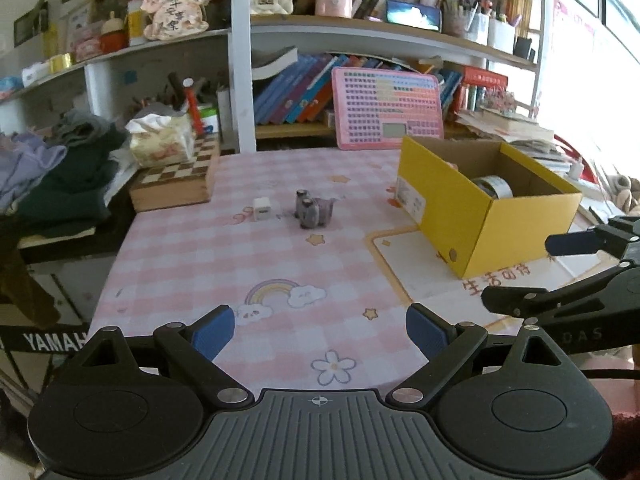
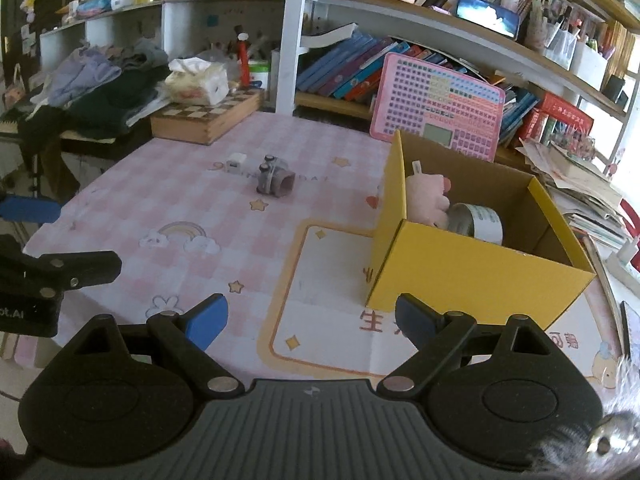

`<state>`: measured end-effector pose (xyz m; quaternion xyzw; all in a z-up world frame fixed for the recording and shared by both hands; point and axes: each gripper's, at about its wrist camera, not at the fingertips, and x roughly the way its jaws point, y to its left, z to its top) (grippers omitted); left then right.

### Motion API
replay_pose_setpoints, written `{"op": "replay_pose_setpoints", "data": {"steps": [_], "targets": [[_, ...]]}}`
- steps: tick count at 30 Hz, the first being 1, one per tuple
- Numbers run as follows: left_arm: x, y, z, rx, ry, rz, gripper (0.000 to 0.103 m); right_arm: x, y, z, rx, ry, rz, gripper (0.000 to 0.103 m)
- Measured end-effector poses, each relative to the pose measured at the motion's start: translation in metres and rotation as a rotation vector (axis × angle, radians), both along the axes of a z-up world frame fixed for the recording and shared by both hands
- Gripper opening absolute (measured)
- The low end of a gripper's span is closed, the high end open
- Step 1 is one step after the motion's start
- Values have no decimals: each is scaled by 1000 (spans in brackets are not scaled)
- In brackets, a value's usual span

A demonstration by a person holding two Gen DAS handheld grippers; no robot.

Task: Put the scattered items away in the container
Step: 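Move the right tool toward the grey toy car while the left tool approaches the white charger cube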

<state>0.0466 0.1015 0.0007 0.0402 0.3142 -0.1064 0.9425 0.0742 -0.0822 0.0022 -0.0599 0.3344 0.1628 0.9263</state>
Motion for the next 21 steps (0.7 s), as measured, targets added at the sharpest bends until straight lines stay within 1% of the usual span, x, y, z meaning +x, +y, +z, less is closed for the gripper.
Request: {"op": "replay_pose_setpoints", "data": {"steps": [7,9,12,17,21], "targets": [[9,-2,1,3,-14,-7,95,9,13,3,-6,-30,72,87],[14,-2,-1,-2,-11,-1,95,14,16,4,-10,-41,88,79],[25,-1,-3,-3,-4,14,95,24,18,3,-12,-39,100,72],[46,-1,-5,-1,-2,33,95,51,21,2,-19,-25,112,71],[64,-2,-8,17,4,48,95,75,26,1,-12,-18,118,71]]}}
